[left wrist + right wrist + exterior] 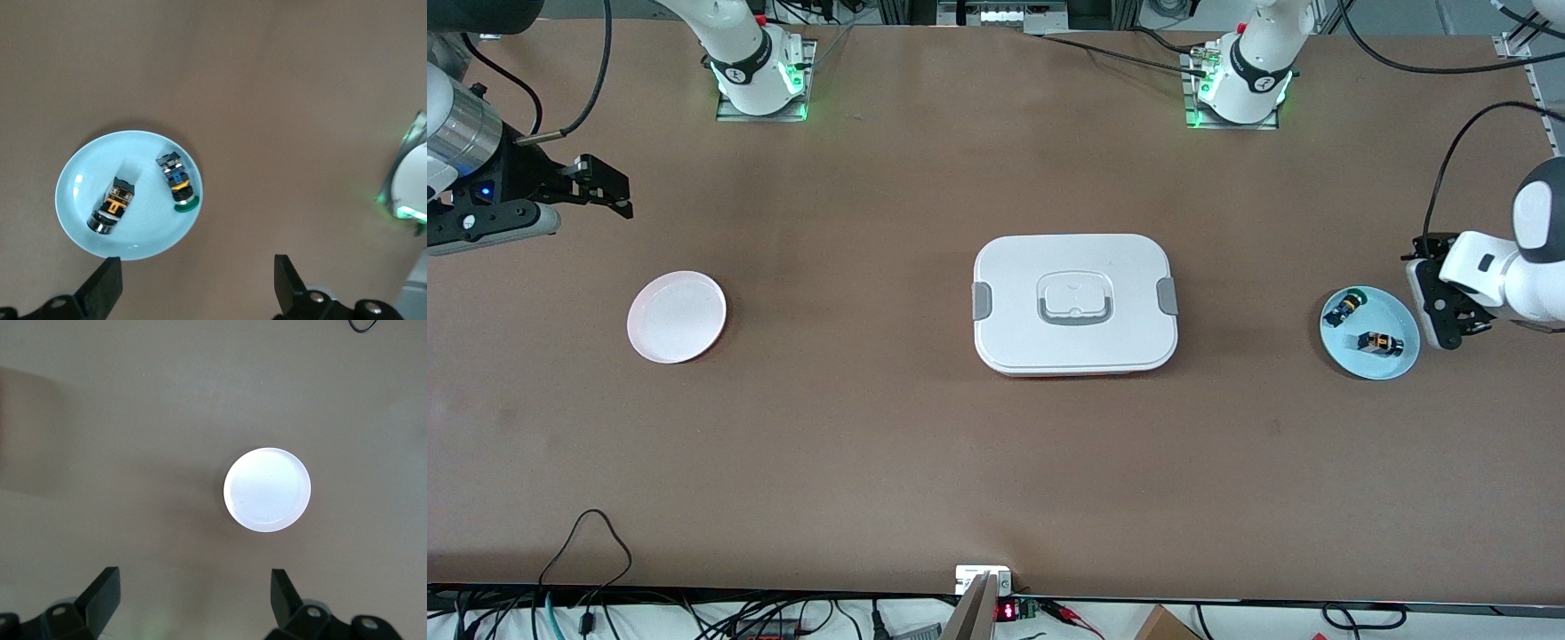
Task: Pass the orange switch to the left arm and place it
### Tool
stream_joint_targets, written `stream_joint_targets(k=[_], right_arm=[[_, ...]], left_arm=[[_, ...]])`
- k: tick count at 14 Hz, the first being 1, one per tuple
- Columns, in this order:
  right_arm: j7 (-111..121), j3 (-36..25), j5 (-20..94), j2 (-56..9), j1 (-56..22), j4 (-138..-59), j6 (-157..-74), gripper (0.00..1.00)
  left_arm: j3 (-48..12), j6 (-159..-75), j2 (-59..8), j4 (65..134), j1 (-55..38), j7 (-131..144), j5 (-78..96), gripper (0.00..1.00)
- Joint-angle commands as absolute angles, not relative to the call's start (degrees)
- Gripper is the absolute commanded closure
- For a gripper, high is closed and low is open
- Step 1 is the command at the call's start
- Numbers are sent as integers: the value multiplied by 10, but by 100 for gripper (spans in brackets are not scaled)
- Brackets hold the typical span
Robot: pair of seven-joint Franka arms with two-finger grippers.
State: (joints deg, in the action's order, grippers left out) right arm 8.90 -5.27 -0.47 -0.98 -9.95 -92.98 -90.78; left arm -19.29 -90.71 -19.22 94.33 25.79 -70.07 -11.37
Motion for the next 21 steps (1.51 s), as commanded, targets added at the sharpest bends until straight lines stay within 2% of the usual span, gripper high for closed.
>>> stream_joint_targets(k=[1,7,10,11,12,14,15,18,21], right_arm=[[91,-49,-2,-18,-95,-910,-899,0],[83,-46,-4,-17,-102,-910,-896,0],[81,-47,-3,-18,-97,-910,-893,0],[81,-48,-3,-18,-97,-910,-890,0],[80,-49,-3,-17,-96,-910,-885,0],[48,-49,-4,-17,-96,-910,-885,0],[44,-49,-4,-16,-97,-910,-885,0],[42,-49,-4,-16,-97,-910,-886,0],[42,-50,-4,-18,-94,-910,-896,0]], left_arm=[[-236,-833,-190,880,260,-596,-113,0],[-313,-733,-175,778,258,-244,-109,0],[-311,-729,-164,761,235,-158,-85,0],[-283,-734,-156,761,225,-133,-52,0],[-226,-777,-124,778,191,-105,-19,0],[-120,-862,-73,858,120,-83,10,0],[-86,-904,-56,880,97,-83,16,0],[-6,-995,-1,969,26,-81,15,0],[0,-989,39,998,12,-50,12,0]])
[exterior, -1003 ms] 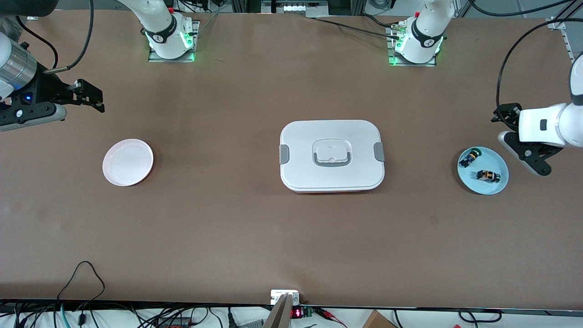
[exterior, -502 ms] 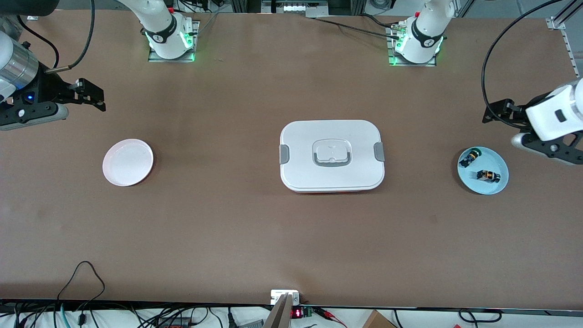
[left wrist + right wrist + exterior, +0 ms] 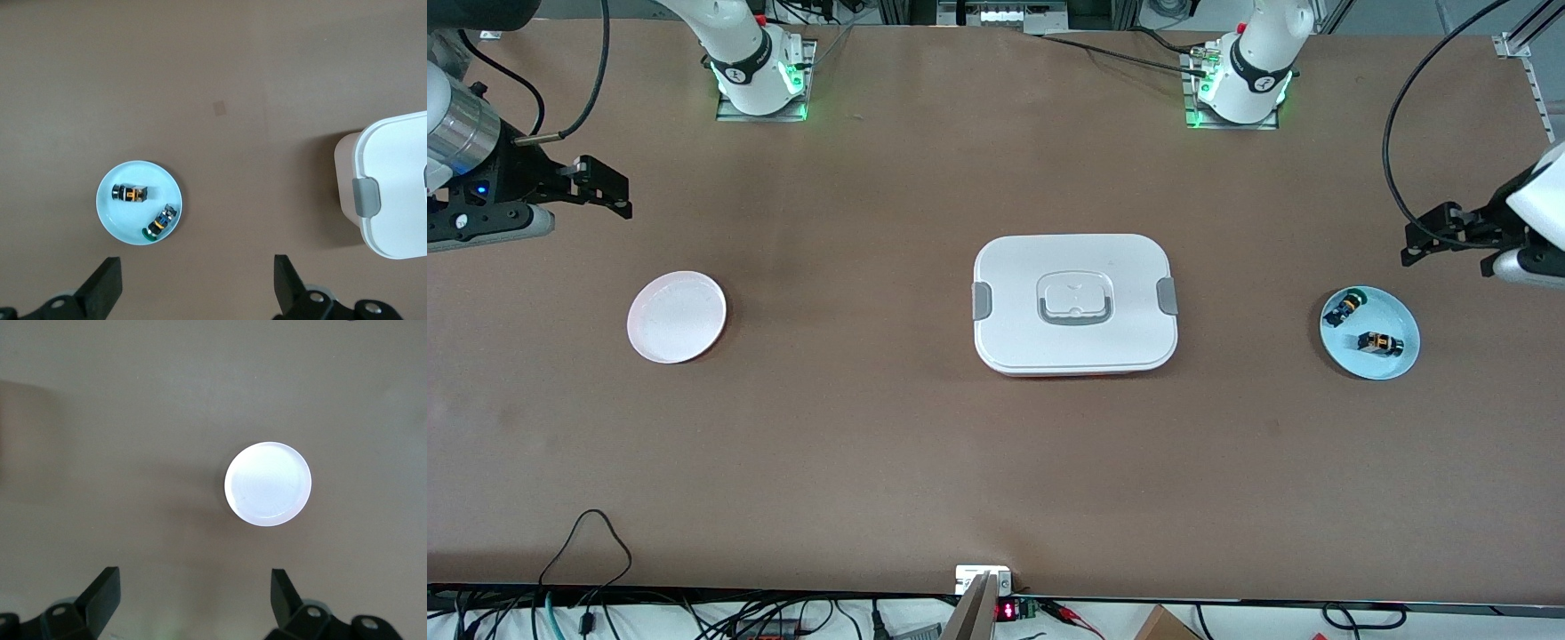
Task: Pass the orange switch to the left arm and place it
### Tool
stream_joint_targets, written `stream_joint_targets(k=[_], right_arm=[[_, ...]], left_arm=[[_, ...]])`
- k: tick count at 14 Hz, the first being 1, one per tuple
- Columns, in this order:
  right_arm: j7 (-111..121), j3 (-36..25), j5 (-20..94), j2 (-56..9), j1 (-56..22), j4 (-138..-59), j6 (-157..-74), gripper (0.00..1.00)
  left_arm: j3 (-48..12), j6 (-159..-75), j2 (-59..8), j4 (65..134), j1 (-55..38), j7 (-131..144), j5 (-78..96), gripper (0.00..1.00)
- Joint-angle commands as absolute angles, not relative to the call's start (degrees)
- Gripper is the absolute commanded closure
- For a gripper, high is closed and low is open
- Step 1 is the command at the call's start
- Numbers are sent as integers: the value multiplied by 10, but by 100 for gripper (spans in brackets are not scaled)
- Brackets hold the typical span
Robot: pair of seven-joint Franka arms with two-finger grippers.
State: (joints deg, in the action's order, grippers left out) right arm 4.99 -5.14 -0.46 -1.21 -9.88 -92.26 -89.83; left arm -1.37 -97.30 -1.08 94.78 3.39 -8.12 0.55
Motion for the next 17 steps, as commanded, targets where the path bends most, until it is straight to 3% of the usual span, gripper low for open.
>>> stream_joint_targets(k=[1,17], right_arm=[[42,-49,-4,-18,-94,-910,-899,0],[46,-50,-3,-19,-93,-910,-917,0]], left_arm=[[3,-970,39,998,11,-35,12,0],[19,-951,25,981,-17,-34,10,0]])
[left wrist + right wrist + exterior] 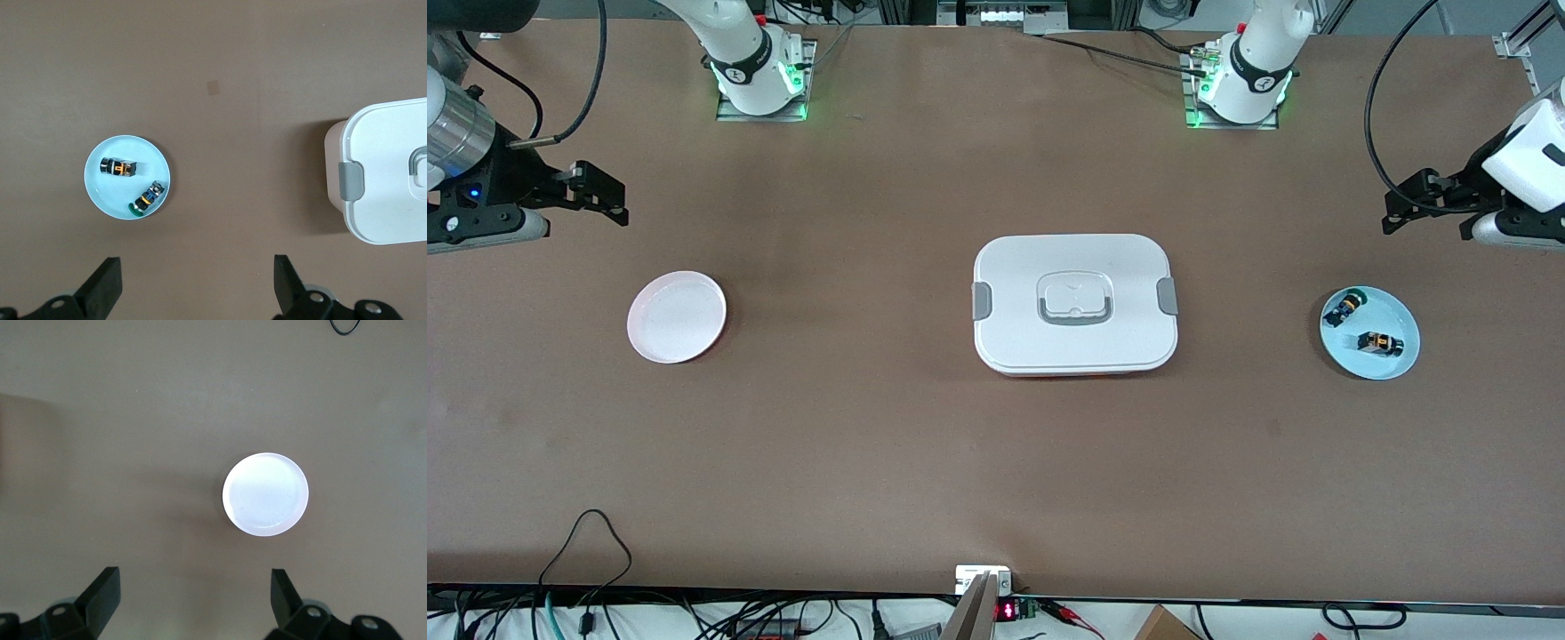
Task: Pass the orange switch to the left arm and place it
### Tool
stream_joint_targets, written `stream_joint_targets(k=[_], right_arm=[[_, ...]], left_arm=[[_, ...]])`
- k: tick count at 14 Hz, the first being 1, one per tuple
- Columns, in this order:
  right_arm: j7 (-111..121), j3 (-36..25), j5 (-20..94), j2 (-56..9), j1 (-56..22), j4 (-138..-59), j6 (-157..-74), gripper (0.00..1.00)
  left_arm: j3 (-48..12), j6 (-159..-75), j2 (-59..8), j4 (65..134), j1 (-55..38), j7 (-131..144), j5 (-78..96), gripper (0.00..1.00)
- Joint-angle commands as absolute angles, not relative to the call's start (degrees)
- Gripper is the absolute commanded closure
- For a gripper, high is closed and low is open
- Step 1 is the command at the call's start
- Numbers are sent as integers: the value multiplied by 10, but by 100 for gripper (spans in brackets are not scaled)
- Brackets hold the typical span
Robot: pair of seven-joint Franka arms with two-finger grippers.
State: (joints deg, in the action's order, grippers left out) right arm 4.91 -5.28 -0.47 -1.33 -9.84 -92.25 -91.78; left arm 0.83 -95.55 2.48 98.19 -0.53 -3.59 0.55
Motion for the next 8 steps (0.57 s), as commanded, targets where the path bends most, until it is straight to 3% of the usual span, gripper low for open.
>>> stream_joint_targets(k=[1,8], right_arm=[[46,-50,-3,-19,-93,-910,-917,0],[47,-52,-3,-23,-81,-910,-916,0]], left_arm=[[18,-949,25,981,-17,-33,10,0],[18,-930,25,980,-12,-33,8,0]])
